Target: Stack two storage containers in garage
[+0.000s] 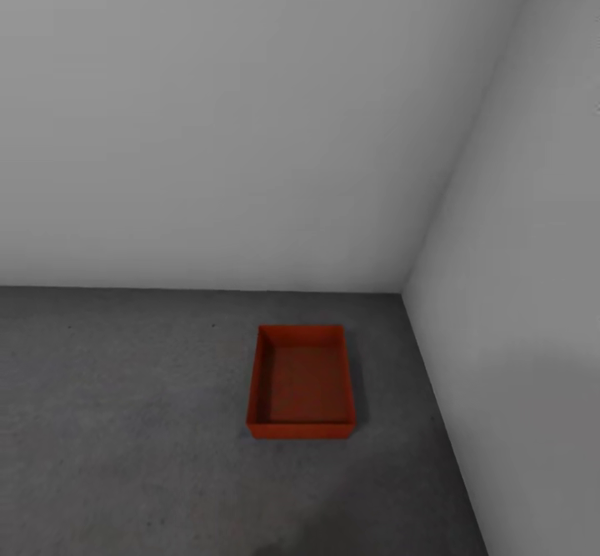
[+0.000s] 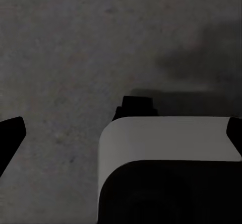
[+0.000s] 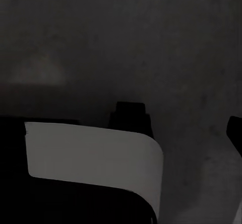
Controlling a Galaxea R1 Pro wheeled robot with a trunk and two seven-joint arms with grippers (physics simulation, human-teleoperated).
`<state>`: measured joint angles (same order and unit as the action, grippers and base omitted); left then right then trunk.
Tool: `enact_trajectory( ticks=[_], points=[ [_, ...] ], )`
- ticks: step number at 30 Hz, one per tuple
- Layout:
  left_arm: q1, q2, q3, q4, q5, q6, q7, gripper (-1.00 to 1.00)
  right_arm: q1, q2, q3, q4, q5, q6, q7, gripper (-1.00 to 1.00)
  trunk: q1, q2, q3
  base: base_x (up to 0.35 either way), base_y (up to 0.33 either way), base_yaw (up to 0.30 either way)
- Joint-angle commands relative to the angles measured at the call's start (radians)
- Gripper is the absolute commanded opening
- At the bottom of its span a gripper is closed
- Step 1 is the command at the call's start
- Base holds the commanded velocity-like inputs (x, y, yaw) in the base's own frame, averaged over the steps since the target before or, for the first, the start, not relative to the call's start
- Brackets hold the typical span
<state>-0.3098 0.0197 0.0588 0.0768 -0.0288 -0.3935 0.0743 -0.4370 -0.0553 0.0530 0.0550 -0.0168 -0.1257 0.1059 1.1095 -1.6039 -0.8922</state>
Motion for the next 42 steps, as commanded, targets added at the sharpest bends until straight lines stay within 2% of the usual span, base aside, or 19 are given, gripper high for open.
enact_trajectory(
  ticks=[1, 11, 42],
  points=[
    [-0.002, 0.0, 0.006, 0.004, -0.003, -0.007, 0.002, 1.0, -0.002, 0.0, 0.005, 0.005, -0.001, -0.008, 0.003, 1.0, -0.004, 0.007, 0.004, 0.0, 0.0, 0.0],
    [-0.002, -0.001, 0.006, 0.004, -0.003, -0.008, 0.004, 1.0, -0.002, 0.002, 0.005, 0.006, 0.016, -0.008, 0.003, 1.0, -0.042, 0.077, 0.051, 0.0, 0.0, -0.044],
    [-0.002, -0.001, 0.006, 0.004, -0.003, -0.007, 0.002, 1.0, -0.001, 0.002, 0.005, 0.006, 0.015, -0.008, 0.003, 1.0, -0.161, 0.294, 0.189, 0.0, 0.0, -0.206]
  ],
)
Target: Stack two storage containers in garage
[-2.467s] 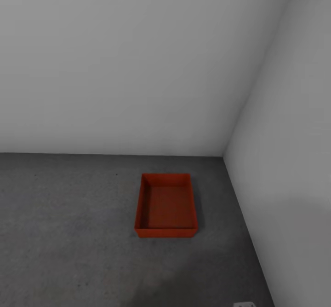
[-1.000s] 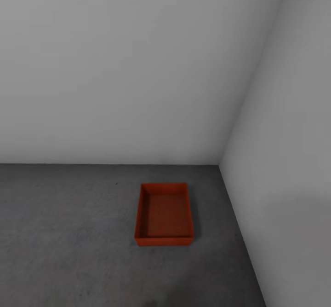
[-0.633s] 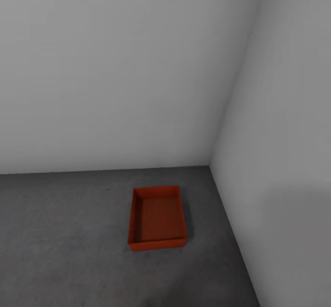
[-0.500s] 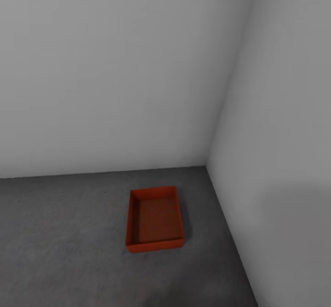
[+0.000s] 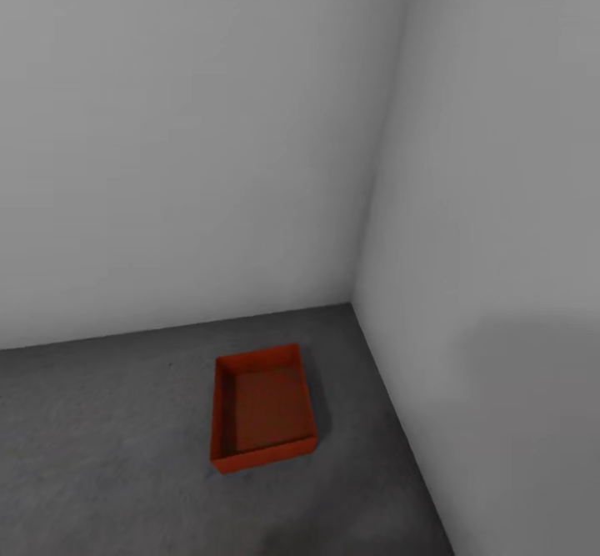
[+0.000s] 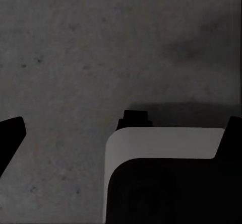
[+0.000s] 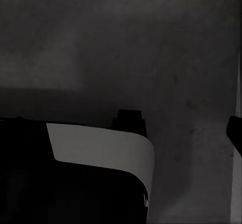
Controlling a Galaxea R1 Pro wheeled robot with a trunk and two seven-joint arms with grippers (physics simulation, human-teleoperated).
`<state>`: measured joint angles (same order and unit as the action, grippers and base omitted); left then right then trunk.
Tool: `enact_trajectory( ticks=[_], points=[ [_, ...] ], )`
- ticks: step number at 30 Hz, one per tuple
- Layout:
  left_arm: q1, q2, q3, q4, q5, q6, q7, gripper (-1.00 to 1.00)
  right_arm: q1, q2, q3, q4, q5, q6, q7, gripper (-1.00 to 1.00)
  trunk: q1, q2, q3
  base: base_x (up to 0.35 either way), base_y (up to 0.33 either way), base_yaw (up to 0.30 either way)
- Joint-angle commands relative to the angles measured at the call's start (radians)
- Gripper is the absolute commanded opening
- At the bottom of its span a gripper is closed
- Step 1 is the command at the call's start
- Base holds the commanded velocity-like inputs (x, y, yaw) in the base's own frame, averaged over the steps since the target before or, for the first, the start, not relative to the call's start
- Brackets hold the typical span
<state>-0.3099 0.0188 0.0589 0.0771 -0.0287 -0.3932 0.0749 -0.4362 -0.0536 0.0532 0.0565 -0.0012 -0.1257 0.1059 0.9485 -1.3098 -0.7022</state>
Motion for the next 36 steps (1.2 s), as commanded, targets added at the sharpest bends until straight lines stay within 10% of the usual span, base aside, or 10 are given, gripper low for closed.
enact_trajectory(
  ticks=[1, 19, 36],
  points=[
    [-0.001, 0.001, 0.006, 0.004, -0.003, -0.007, 0.002, 1.0, -0.002, 0.0, 0.005, 0.005, 0.0, -0.008, 0.003, 1.0, -0.004, 0.007, 0.004, 0.0, 0.0, -0.207],
    [-0.001, 0.001, 0.007, 0.004, -0.003, -0.007, 0.002, 1.0, -0.002, 0.0, 0.005, 0.005, 0.0, -0.008, 0.003, 1.0, -0.073, 0.133, 0.084, 0.0, 0.0, -0.204],
    [-0.001, 0.0, 0.007, 0.004, -0.002, -0.007, 0.0, 1.0, -0.002, 0.0, 0.005, 0.005, 0.001, -0.008, 0.003, 1.0, -0.081, 0.147, 0.112, 0.0, 0.0, -0.162]
  ],
)
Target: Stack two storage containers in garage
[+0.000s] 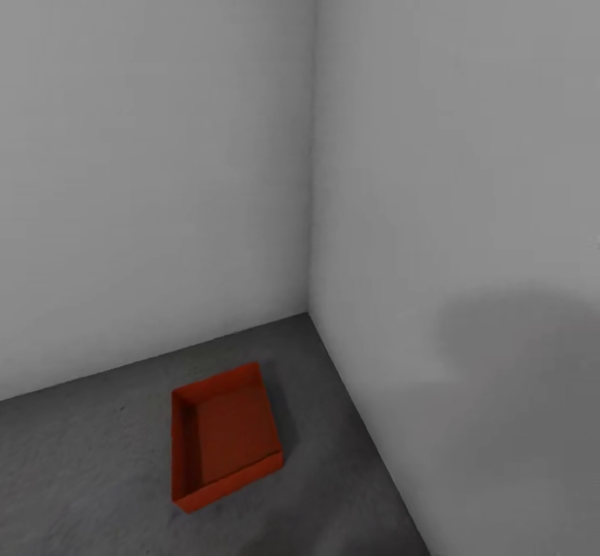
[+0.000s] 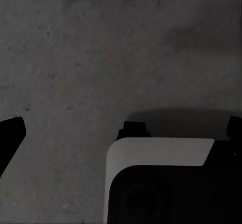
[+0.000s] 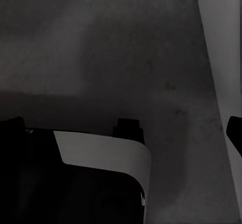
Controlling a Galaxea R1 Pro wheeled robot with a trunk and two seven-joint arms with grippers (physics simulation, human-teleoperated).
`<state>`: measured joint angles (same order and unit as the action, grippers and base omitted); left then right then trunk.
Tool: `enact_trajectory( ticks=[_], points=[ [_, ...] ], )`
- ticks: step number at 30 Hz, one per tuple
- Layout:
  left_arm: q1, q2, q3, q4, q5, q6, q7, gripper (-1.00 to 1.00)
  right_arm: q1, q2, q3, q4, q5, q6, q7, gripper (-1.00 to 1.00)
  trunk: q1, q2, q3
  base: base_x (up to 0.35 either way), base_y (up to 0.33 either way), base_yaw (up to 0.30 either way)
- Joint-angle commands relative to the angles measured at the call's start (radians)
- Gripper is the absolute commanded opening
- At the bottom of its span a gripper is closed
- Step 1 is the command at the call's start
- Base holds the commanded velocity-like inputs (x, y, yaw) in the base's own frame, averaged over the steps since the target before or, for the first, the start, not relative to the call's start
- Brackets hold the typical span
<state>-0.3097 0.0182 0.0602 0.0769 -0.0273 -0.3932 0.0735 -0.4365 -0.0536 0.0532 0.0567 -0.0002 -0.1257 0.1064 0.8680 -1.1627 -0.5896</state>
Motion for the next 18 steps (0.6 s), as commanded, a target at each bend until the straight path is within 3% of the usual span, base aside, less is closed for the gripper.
enact_trajectory(
  ticks=[1, 12, 18],
  points=[
    [-0.002, 0.0, 0.006, 0.004, -0.003, -0.008, 0.002, 1.0, -0.002, 0.0, 0.005, 0.005, 0.0, -0.008, 0.002, 1.0, 0.0, 0.0, 0.0, 0.0, 0.0, -0.049],
    [-0.002, -0.001, 0.005, 0.004, -0.003, -0.009, 0.002, 1.0, -0.002, 0.0, 0.005, 0.005, -0.001, -0.009, 0.002, 1.0, 0.0, 0.0, 0.0, -0.01, 0.0, -0.007],
    [-0.002, 0.0, 0.006, 0.004, -0.003, -0.009, 0.001, 1.0, -0.002, 0.0, 0.005, 0.005, -0.001, -0.009, 0.002, 1.0, 0.0, 0.0, 0.0, -0.272, 0.0, 0.0]
  ],
)
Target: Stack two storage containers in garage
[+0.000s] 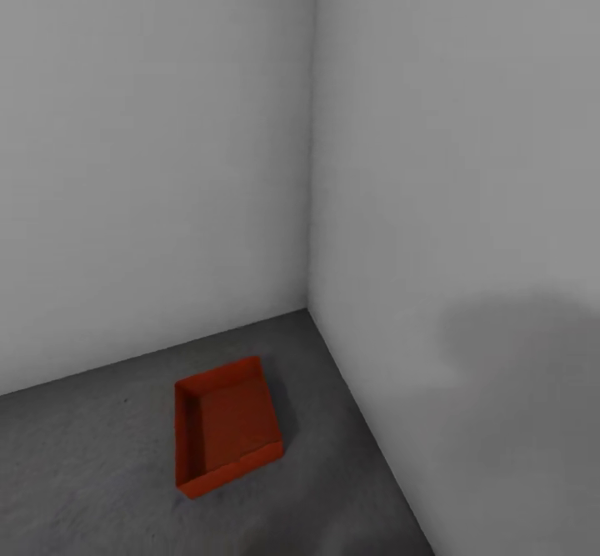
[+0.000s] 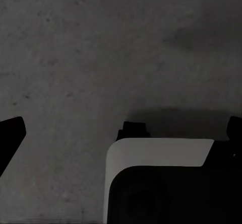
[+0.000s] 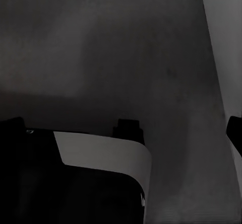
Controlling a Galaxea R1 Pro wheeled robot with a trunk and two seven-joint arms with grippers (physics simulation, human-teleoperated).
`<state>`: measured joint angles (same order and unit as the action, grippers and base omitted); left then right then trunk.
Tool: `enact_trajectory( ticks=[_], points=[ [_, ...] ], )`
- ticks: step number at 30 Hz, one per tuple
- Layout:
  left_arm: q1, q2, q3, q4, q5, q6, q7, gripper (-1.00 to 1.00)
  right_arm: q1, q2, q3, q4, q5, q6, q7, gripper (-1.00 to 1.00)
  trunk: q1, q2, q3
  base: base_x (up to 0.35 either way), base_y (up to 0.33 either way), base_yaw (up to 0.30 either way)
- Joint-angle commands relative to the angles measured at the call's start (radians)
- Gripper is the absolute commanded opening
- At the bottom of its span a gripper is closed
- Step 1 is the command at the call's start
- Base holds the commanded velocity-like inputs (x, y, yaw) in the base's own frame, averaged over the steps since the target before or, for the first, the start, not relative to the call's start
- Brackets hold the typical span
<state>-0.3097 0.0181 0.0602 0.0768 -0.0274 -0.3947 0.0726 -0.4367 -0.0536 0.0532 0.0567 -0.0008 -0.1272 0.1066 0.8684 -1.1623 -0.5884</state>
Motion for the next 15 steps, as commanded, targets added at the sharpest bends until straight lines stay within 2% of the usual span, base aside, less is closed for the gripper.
enact_trajectory(
  ticks=[1, 15],
  points=[
    [-0.002, 0.0, 0.006, 0.005, -0.003, -0.007, 0.001, 1.0, -0.002, 0.0, 0.005, 0.005, 0.0, -0.008, 0.002, 1.0, -0.001, -0.001, -0.001, -0.328, 0.0, 0.0],
    [-0.002, 0.0, 0.006, 0.005, -0.003, -0.007, -0.002, 1.0, -0.002, 0.0, 0.005, 0.005, 0.0, -0.008, 0.002, 1.0, -0.001, -0.001, -0.001, -0.338, 0.0, 0.0]
  ],
)
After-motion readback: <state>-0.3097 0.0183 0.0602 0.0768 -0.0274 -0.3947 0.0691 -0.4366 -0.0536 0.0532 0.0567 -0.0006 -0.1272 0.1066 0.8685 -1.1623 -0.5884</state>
